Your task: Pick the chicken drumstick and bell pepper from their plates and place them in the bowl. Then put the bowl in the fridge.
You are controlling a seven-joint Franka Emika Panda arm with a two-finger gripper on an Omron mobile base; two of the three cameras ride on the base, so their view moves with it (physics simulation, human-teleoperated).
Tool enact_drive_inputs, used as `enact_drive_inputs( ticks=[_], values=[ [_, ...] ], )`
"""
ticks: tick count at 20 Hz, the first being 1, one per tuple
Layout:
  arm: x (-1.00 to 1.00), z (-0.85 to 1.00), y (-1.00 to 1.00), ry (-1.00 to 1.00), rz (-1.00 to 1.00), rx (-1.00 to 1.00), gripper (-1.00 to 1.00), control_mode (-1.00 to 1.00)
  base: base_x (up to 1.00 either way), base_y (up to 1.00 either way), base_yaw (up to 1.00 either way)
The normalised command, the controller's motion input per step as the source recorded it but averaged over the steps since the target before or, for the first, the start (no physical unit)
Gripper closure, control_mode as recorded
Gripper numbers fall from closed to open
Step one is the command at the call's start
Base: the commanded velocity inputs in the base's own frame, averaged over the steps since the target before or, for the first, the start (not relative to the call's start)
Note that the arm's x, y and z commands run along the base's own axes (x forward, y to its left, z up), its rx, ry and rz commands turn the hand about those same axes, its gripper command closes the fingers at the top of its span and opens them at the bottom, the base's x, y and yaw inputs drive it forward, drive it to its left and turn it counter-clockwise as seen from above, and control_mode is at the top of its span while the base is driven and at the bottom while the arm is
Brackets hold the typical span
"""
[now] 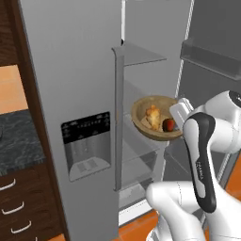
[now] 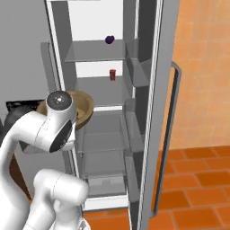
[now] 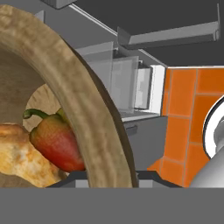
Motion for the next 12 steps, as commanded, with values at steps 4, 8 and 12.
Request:
enact_drive_inputs(
  ticks=[4, 8, 12],
  values=[
    [0.00, 0.00, 0.00, 0.00, 0.00, 0.00, 1.00, 1.00, 0.59, -0.13, -0.09],
    [0.00, 0.00, 0.00, 0.00, 0.00, 0.00, 1.00, 1.00, 0.27, -0.28, -0.14],
    [0.00, 0.00, 0.00, 0.00, 0.00, 0.00, 1.00, 1.00, 0.51, -0.10, -0.13]
  ],
)
